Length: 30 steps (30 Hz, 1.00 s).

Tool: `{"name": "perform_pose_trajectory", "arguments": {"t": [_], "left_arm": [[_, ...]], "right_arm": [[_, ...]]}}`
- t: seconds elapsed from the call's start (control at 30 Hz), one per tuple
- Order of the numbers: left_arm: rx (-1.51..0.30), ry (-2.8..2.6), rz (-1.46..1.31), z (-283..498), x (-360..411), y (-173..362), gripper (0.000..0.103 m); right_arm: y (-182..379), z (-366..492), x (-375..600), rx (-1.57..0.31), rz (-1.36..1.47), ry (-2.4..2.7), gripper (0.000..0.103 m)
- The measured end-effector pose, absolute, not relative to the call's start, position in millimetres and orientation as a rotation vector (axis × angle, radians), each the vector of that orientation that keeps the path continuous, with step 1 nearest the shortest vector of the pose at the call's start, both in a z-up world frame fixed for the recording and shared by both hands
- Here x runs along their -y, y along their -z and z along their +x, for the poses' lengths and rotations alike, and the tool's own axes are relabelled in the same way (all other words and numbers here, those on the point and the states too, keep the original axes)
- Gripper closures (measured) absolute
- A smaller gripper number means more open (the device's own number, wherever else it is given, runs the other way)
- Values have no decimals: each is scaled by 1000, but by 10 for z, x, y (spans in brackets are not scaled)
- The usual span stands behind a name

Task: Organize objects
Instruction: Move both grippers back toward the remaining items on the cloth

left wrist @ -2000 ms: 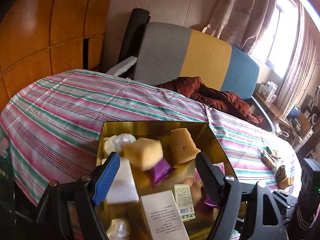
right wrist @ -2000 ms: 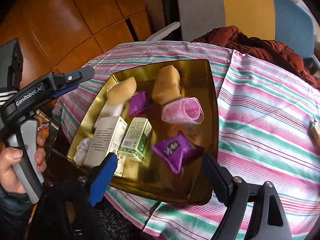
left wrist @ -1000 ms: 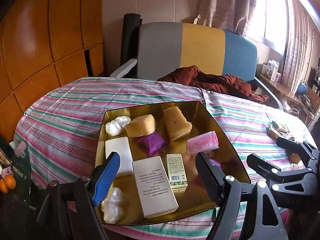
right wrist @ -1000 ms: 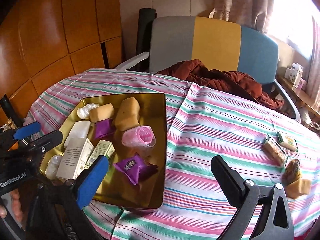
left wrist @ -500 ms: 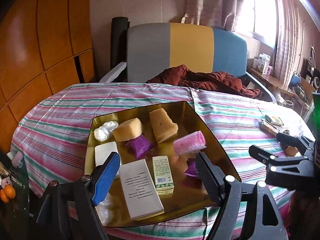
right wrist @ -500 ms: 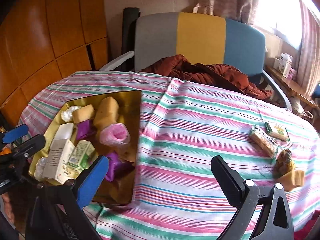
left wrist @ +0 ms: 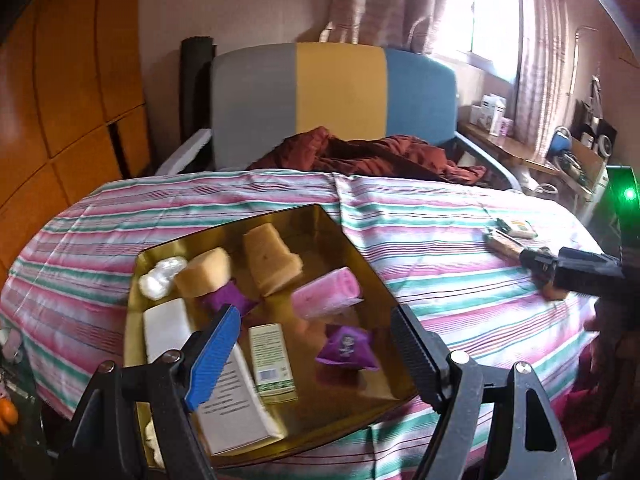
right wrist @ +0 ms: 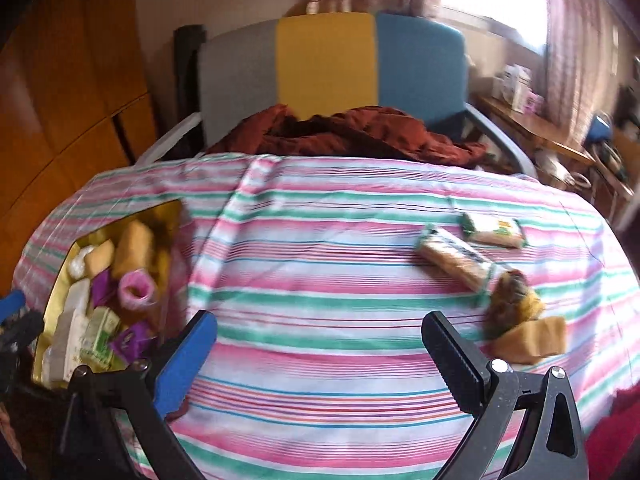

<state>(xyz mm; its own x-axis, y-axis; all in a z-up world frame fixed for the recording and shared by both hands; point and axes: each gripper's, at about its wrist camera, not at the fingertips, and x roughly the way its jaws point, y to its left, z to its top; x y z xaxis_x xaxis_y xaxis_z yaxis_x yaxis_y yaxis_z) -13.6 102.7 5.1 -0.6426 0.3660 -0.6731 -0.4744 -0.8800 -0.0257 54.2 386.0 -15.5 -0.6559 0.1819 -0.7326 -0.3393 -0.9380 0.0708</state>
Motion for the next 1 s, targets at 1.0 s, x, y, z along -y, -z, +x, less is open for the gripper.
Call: {"name": "perform_pose_trajectory", "arguments": {"t": [1.0], "left_arm": [[-317,-2017,-1164,-218,-3065,255,24]], "right_arm": [[284,1653,-6096,-951,-723,-2139,0]]}}
